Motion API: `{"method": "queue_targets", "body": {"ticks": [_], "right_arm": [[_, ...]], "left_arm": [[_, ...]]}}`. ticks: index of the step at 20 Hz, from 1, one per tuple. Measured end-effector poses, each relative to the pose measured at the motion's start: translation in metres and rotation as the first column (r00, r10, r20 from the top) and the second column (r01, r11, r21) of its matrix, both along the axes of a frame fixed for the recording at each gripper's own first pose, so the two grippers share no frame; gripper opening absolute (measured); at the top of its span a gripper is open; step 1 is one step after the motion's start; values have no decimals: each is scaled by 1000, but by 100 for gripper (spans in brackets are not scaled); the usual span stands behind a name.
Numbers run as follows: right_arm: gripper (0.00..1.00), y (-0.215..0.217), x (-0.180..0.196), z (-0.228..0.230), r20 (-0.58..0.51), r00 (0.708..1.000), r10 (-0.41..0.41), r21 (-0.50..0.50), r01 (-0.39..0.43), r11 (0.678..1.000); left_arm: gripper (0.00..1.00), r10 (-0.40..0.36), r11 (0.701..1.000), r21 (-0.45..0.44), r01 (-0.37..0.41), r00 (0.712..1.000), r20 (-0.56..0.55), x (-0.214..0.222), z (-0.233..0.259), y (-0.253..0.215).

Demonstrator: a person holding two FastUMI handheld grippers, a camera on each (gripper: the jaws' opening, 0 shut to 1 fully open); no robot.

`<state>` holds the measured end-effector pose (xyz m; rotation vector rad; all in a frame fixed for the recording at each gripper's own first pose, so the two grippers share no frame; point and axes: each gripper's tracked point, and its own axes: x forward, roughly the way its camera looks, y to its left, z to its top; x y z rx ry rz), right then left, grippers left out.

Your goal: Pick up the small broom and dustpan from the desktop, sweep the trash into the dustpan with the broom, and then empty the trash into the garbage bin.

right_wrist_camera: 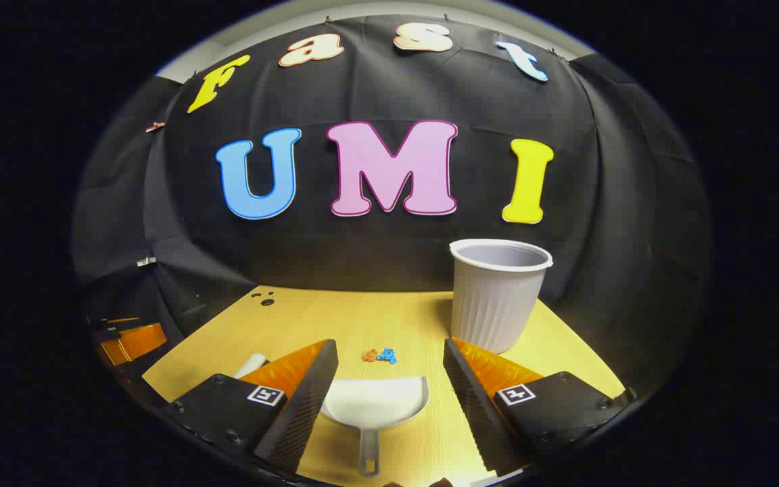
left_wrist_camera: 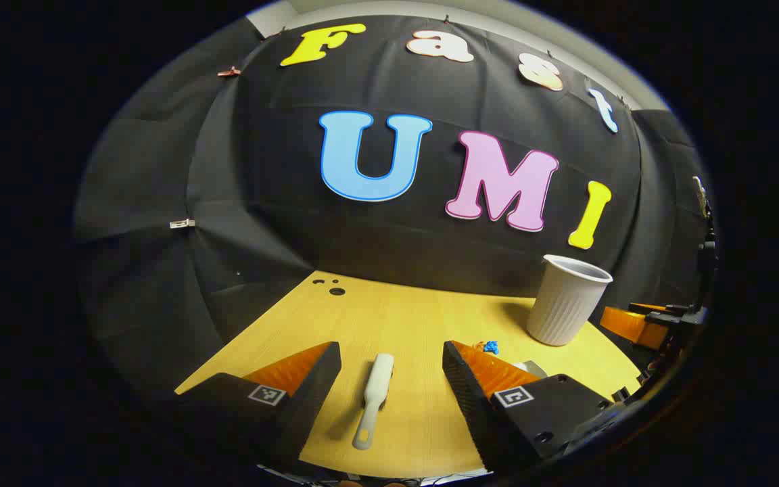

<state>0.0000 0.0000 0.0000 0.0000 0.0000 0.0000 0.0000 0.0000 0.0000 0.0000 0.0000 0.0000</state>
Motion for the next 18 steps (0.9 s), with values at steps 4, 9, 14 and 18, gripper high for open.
{"method": "queue_targets", "body": {"ticks": [4, 9, 14, 18], "right_arm": [[97, -5, 27, -24, -73, 997, 19, 8, -18, 1000], [98, -5, 32, -34, -117, 993, 21, 4, -21, 1000], [98, 2, 36, -50, -164, 986, 43, -11, -45, 999], [98, 6, 39, -56, -183, 982, 50, -11, -53, 999]], "left_arm": [[96, 0, 1000, 7, 0, 997, -79, 29, -20, -4], [96, 4, 1000, 6, -3, 989, -146, 43, -44, -4], [96, 18, 1000, -1, -19, 974, -224, 55, -65, 10], [96, 28, 999, -20, -35, 957, -290, 66, -81, 16]]}}
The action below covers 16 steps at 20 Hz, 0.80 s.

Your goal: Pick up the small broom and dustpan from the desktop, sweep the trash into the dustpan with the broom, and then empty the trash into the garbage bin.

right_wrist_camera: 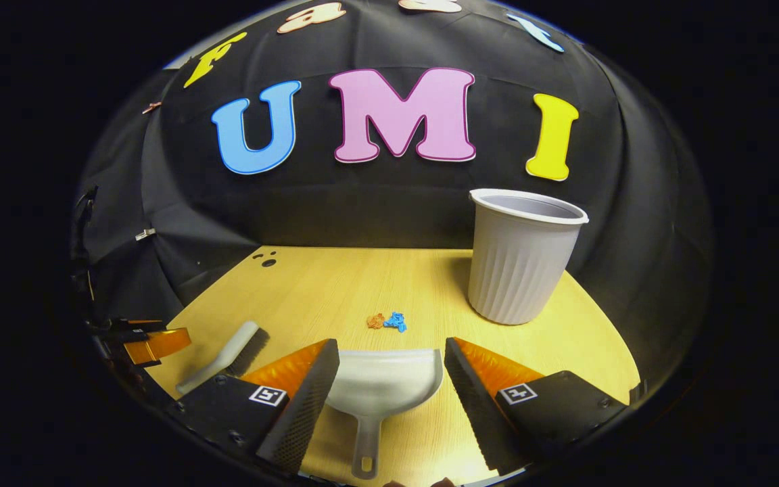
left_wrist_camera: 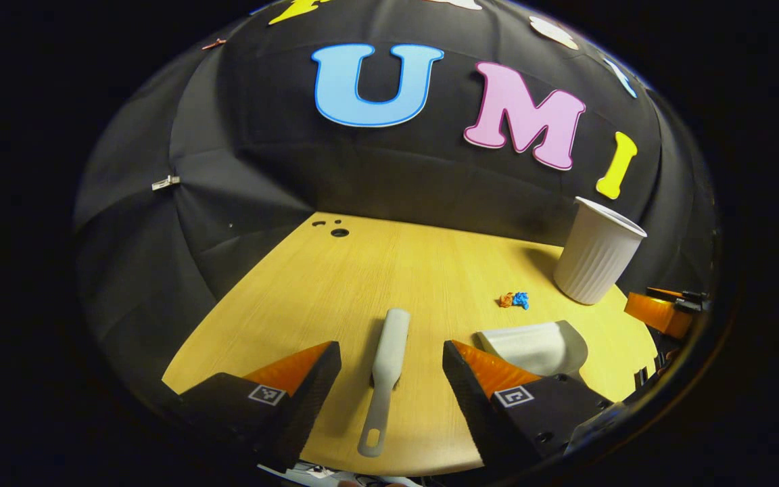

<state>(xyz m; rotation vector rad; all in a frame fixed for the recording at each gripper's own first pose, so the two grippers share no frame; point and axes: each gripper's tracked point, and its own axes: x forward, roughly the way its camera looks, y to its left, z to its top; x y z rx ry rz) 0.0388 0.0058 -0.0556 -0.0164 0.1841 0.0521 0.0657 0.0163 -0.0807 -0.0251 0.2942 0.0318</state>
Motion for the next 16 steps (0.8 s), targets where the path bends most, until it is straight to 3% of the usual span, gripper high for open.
{"method": "queue_targets", "body": {"ticks": [7, 16], "right_arm": [[98, 1, 6, -16, -51, 999, 3, 15, -2, 1000], [98, 10, 4, -63, -180, 983, 32, 47, -24, 999]], "left_arm": [[96, -3, 1000, -13, 0, 979, -203, 24, -50, 3], [96, 17, 993, 114, 43, 877, -481, 52, -123, 14]]}}
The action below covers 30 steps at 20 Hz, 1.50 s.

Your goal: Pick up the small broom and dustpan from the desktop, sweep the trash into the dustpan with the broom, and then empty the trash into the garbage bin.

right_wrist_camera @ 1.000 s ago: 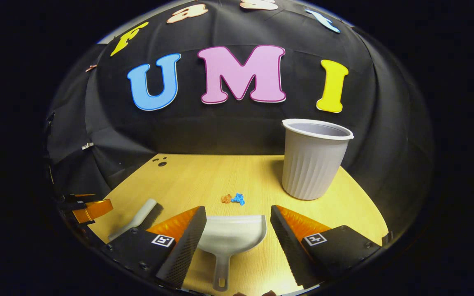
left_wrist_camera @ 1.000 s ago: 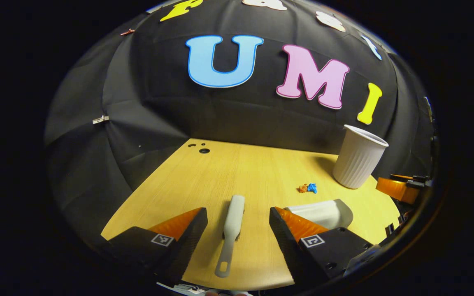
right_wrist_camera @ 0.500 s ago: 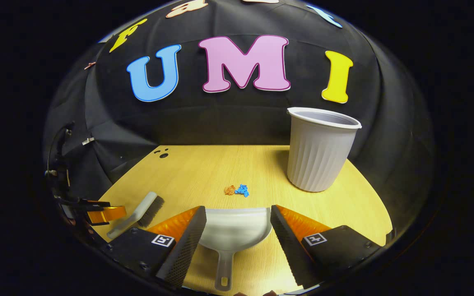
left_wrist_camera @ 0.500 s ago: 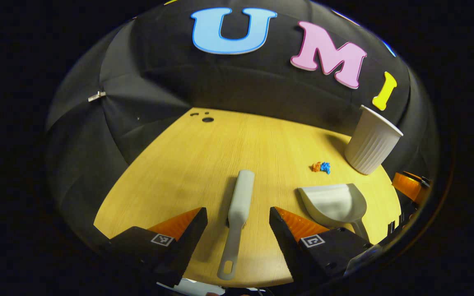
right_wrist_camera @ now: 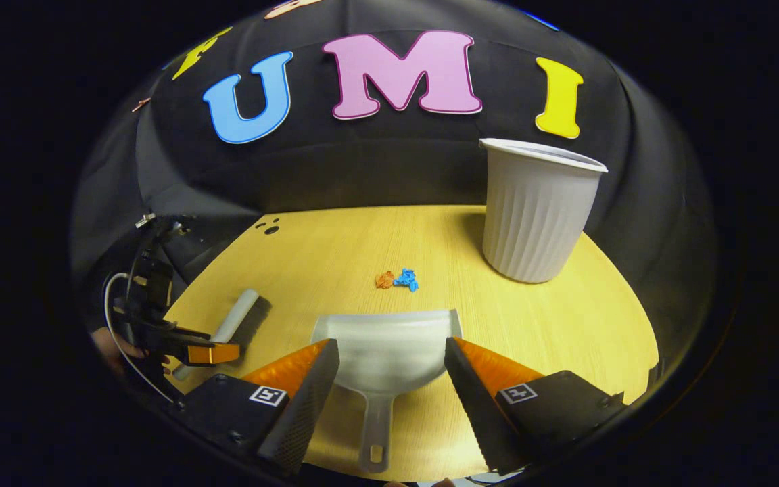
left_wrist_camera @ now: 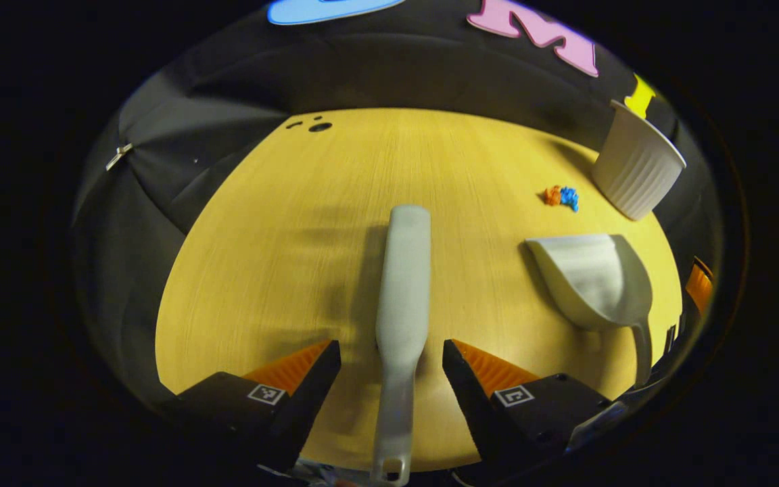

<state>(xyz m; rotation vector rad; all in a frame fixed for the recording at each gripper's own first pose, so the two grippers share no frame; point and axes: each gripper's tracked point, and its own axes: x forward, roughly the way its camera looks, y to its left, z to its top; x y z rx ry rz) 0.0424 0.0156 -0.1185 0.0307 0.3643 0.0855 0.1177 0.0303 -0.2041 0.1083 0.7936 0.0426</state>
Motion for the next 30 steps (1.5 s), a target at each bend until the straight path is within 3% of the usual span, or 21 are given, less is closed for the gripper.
{"method": "queue_targets", "body": {"ticks": [6, 8, 11, 16, 20, 30], "right_arm": [[99, -7, -1, -24, -95, 995, 4, -9, -5, 1000], [99, -7, 3, -29, -124, 992, 8, 16, -6, 1000], [99, -5, 3, -32, -157, 987, 15, 52, -7, 999], [99, 1, 2, -37, -196, 979, 52, 30, -47, 998], [99, 6, -13, -46, -249, 966, 68, 37, -61, 997], [99, 12, -19, -86, -395, 918, -21, -37, 7, 999]], "left_arm": [[91, 18, 1000, -7, -18, 998, -56, 12, -12, 0], [81, 30, 999, -11, -31, 998, -56, 13, -12, -3], [46, 13, 1000, -3, -13, 999, -52, 15, -12, -8], [31, 7, 1000, 4, -7, 1000, -27, 16, -13, -9], [24, 24, 999, -44, -24, 1000, -3, 10, -13, -8], [28, -36, 995, -94, 44, 995, 89, -29, 24, -1]]}}
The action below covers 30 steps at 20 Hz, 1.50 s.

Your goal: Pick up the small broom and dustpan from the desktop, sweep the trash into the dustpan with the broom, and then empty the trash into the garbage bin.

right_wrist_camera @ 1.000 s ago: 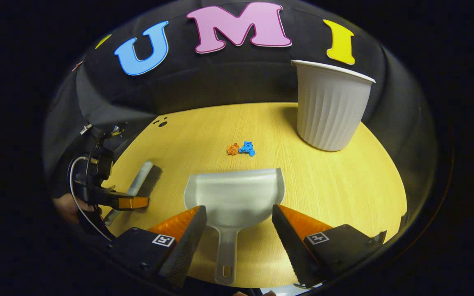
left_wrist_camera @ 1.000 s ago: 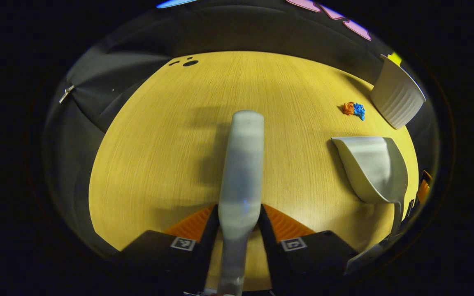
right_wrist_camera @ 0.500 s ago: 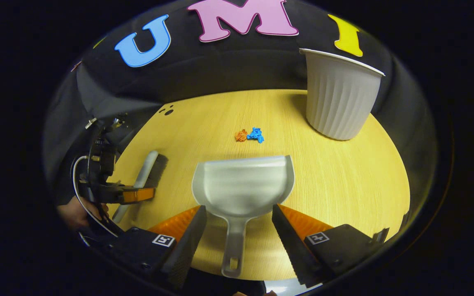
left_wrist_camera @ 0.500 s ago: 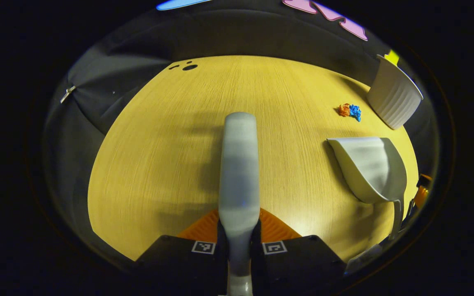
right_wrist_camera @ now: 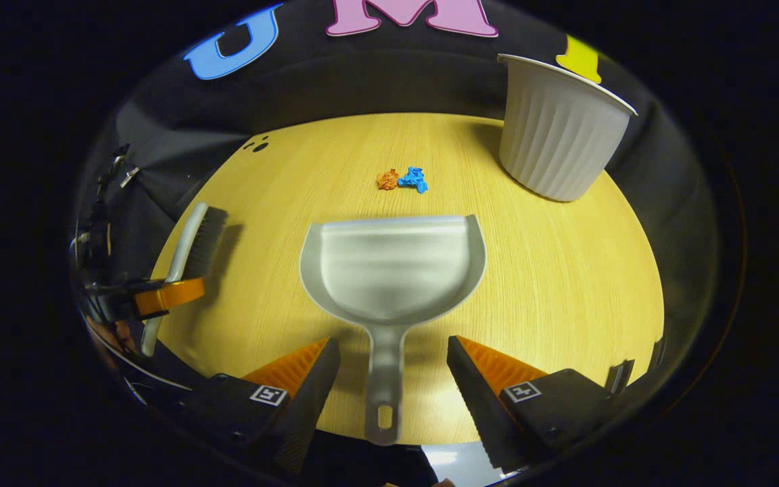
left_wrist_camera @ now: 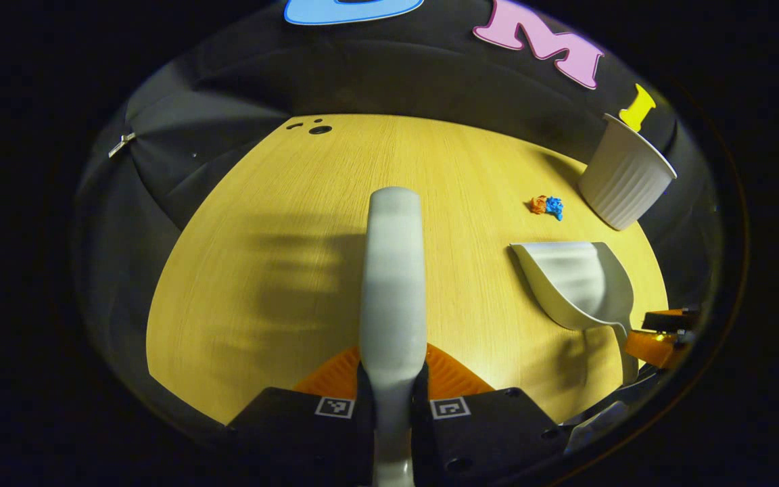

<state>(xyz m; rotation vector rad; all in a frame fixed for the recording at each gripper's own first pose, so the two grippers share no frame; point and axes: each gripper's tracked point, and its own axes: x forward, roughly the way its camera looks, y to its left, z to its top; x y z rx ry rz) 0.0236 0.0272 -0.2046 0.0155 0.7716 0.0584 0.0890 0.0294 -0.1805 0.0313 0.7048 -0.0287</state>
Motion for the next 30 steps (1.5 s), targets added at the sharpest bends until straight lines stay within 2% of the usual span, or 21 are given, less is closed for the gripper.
{"method": "queue_targets", "body": {"ticks": [5, 9, 11, 12, 13, 14, 15, 16, 17, 18, 20, 22, 24, 25, 26, 28, 29, 30], "right_arm": [[100, 0, 17, -44, -115, 992, -44, -67, 36, 997], [99, 1, 22, -66, -182, 980, -82, -71, 70, 995], [98, 0, 31, -64, -155, 983, -98, -71, 87, 994], [89, 0, 28, -56, -152, 983, -100, -68, 90, 994], [88, 1, 35, -63, -156, 982, -103, -68, 93, 993], [80, 1, 39, -60, -143, 984, -108, -66, 99, 993], [77, -1, 41, -60, -143, 983, -113, -66, 104, 992], [61, -2, 43, -59, -133, 985, -111, -62, 103, 993], [55, -4, 43, -58, -126, 986, -109, -60, 102, 993], [46, -4, 42, -60, -133, 986, -103, -53, 97, 994], [39, -3, 42, -59, -139, 987, -74, -52, 67, 996], [37, -3, 42, -58, -142, 989, -48, -56, 41, 998], [36, -2, 42, -57, -139, 990, -16, -57, 9, 998], [32, -2, 41, -58, -138, 990, 4, -54, -12, 998], [36, -3, 40, -59, -145, 989, 27, -54, -35, 998], [31, -11, 32, -61, -165, 983, 79, -69, -92, 993], [36, -17, 29, -59, -163, 981, 104, -73, -117, 991], [36, -23, 25, -56, -160, 979, 122, -69, -135, 988]], "left_arm": [[26, -33, 999, -29, 33, 999, -2, -17, -5, 4], [26, -16, 998, -60, 16, 1000, -3, -27, -12, 12], [26, -9, 997, -70, 9, 1000, -6, -33, -14, 17], [26, -5, 998, -68, 5, 1000, -9, -36, -17, 21], [27, -4, 998, -65, 3, 1000, -15, -39, -19, 25], [27, -1, 998, -62, 0, 1000, -22, -43, -21, 27], [27, 4, 998, -63, -5, 1000, -25, -44, -20, 29], [27, 7, 998, -63, -9, 1000, -23, -45, -21, 30], [27, 11, 998, -64, -13, 1000, -25, -45, -20, 30], [27, 13, 998, -66, -15, 1000, -27, -48, -21, 30], [26, 4, 998, -63, -6, 999, -33, -55, -20, 26], [29, -10, 999, -40, 9, 999, -32, -52, -19, 21], [27, -21, 999, -33, 20, 999, -28, -45, -13, 9], [29, -29, 999, -25, 28, 999, -21, -38, -9, 3], [29, -38, 999, -10, 38, 999, -12, -31, -5, -4], [24, -57, 998, 28, 57, 998, -5, -15, 4, -14], [24, -66, 997, 34, 66, 998, 0, -6, 9, -22], [25, -80, 996, 31, 80, 997, -1, 3, 12, -30]]}}
